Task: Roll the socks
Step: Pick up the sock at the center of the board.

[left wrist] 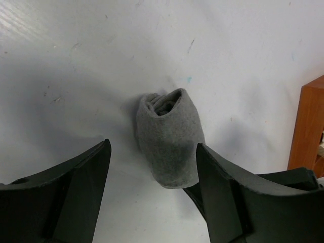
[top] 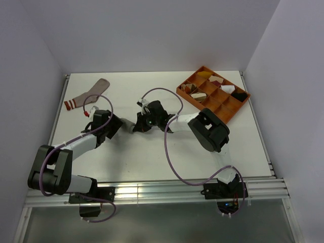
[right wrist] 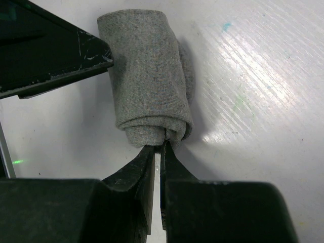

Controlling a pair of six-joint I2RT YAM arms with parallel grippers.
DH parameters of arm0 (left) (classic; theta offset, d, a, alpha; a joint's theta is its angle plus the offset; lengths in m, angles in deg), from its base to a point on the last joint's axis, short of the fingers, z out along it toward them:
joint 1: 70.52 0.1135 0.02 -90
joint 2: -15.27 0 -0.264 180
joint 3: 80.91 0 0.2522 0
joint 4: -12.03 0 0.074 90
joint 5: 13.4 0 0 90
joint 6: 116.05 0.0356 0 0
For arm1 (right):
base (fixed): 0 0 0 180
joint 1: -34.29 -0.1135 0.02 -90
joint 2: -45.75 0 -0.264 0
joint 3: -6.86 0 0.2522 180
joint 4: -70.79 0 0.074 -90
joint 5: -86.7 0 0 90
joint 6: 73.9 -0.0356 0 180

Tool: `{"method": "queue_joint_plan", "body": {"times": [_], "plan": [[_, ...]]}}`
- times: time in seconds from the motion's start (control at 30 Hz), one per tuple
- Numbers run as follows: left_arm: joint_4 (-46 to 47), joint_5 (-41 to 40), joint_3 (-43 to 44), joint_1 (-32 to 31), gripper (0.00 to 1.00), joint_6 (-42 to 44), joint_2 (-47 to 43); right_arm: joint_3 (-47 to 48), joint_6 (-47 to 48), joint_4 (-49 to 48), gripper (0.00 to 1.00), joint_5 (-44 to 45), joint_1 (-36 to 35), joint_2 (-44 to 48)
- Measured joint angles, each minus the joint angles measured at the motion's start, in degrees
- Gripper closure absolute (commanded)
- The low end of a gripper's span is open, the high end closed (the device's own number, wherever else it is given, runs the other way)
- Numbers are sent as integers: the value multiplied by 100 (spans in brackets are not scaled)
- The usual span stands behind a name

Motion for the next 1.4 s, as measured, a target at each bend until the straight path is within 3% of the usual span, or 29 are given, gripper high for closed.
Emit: {"method": "queue_joint_plan", "body": {"times": [0.53,0.83,0.87,1.0,1.13,1.17,1.4], "plan": [[1027,131,33,-2,33,-107,828,2,7,9,100,-4,-22,-2],[1237,20,87,-177,48,-149,1051,13,9,11,100,-35,-35,-44],[1252,-4,87,-205,54,-146,1067,13,9,17,100,-44,-35,-44],[1268,-131,101,-284,64,-188,1080,13,15,26,99,-50,-37,-44],[1252,-201,116,-323,73,-184,1080,13,55,72,82,-48,-37,-28],[1250,-214,118,-334,74,-184,1080,13,76,111,73,-44,-37,-11],[1091,-280,243,-439,75,-109,1102,-11,385,776,40,111,-63,461]]}}
